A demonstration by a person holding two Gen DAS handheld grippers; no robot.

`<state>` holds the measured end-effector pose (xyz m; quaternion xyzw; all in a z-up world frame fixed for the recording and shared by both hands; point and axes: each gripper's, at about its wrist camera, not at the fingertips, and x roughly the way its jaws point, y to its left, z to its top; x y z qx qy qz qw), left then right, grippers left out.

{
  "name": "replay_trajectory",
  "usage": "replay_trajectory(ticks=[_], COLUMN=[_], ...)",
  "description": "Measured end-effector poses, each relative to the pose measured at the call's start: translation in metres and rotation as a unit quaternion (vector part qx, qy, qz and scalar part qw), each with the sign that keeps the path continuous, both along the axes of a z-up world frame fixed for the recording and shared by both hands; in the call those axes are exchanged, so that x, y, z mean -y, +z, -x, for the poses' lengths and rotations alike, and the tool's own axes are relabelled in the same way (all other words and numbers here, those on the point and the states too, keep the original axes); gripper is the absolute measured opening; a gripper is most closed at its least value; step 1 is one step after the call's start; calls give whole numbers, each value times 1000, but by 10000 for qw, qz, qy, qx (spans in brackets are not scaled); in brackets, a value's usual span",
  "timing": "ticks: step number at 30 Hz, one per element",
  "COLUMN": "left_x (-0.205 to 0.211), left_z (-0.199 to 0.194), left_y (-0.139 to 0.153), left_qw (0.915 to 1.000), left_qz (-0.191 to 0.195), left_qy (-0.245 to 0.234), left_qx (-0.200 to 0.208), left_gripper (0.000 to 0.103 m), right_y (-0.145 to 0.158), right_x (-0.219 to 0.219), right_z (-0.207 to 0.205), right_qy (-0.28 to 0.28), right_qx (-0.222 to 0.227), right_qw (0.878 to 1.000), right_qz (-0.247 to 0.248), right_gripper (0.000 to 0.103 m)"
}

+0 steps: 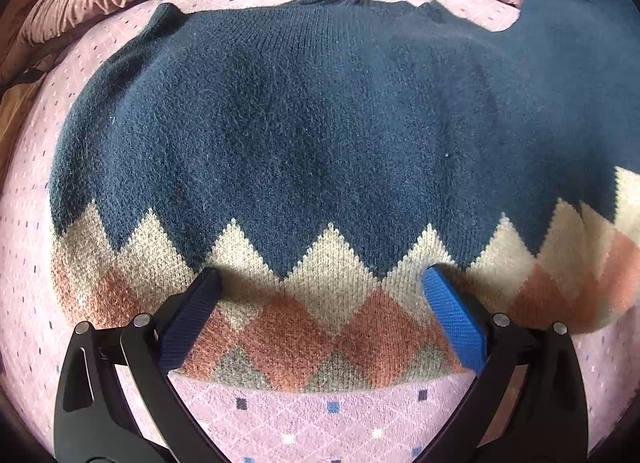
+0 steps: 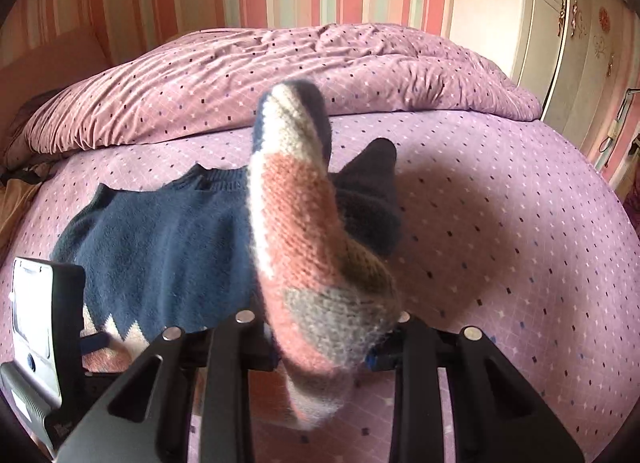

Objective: Fold small clothes

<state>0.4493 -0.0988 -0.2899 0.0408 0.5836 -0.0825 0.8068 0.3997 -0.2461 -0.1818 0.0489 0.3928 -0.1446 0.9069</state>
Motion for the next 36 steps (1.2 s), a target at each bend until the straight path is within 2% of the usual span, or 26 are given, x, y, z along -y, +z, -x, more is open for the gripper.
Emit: replay_trajectory(ticks=[3, 6, 9, 15, 19, 27, 33, 36], left_x=[-14, -45, -93, -201, -272, -361, -393, -405], left_z=[1, 0, -8, -37, -47, -42, -28, -21], left_y=[15, 39, 56, 66, 67, 64, 54, 47], left_qw=[9994, 9983, 9965, 9923, 9882, 9816, 9779, 9759], left_qz=[344, 422, 464, -70, -205, -174, -150, -115], left_qy=[-53, -13, 197, 676, 1054, 1568, 1804, 1948], left_qx=[82, 404, 662, 1036, 1096, 1073, 1050, 980], left_gripper=[98, 99, 100, 100, 100, 100, 100, 100], right_y=[6, 8, 8, 12, 7, -25, -49, -82], right_x=[-9, -25, -43, -102, -156, -237, -280, -294], right_z=[2, 6, 3, -10, -20, -36, -36, -30], right_qy=[-32, -19, 17, 148, 399, 853, 1183, 1482], right_qx=[37, 106, 156, 261, 269, -140, -388, -740], right_qw=[10000, 9999, 9997, 9989, 9976, 9961, 9905, 9816], right_qz=[47, 123, 167, 349, 496, 179, 591, 949], right_gripper=[29, 29, 29, 29, 29, 29, 30, 30])
